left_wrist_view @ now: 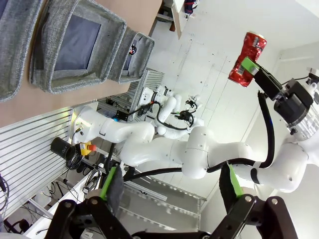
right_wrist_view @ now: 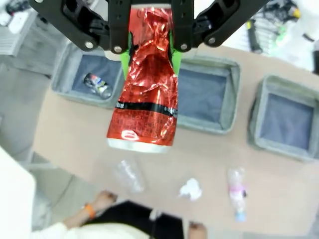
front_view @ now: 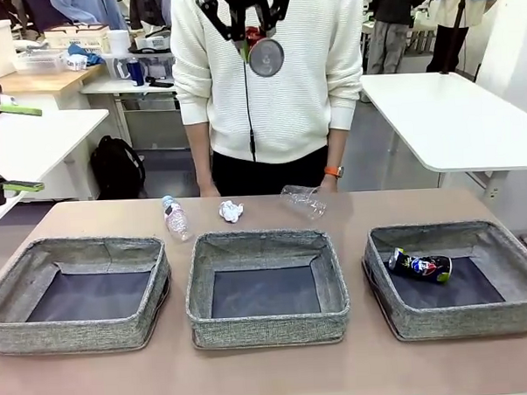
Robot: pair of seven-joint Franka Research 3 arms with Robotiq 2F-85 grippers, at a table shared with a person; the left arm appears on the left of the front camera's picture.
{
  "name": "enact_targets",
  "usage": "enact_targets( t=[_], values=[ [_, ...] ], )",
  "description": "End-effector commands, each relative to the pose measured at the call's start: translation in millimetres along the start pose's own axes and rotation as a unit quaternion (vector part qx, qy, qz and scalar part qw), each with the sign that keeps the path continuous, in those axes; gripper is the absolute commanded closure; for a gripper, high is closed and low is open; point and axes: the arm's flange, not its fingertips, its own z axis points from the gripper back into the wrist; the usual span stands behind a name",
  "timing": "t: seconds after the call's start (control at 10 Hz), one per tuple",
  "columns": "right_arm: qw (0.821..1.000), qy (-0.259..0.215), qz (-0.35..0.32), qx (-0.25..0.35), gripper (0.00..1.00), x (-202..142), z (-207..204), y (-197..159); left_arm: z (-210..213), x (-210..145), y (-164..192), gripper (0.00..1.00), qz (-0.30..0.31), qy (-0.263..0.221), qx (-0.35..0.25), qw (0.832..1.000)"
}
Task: Sort the waste into the appropriate baskets.
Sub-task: Pick up the waste item pointed out by the person.
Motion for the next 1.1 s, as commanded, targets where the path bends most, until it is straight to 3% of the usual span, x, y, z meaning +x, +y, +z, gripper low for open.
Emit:
enact_targets(
  t=[0.0, 0.1, 0.2, 1.0],
  values=[
    [1.0, -0.011, 0.003, -0.021, 0.68, 28.7, 30.4, -1.1, 3.2, -1.4, 0.2, 0.0, -0.007, 0.005, 0.002, 1.0],
    [0.999, 0.006, 0.019, -0.031, 0.68, 26.7, 24.9, -8.4, 3.2, -1.4, 0.2, 0.0, -0.007, 0.005, 0.002, 1.0],
    [1.0, -0.007, -0.005, -0.005, 0.68, 1.0, 7.9, -6.1, 3.2, -1.4, 0.2, 0.0, -0.007, 0.005, 0.002, 1.0],
    [1.0, -0.007, -0.005, -0.005, 0.68, 1.0, 7.9, -6.1, 3.2, -1.4, 0.2, 0.0, -0.007, 0.005, 0.002, 1.0]
  ],
)
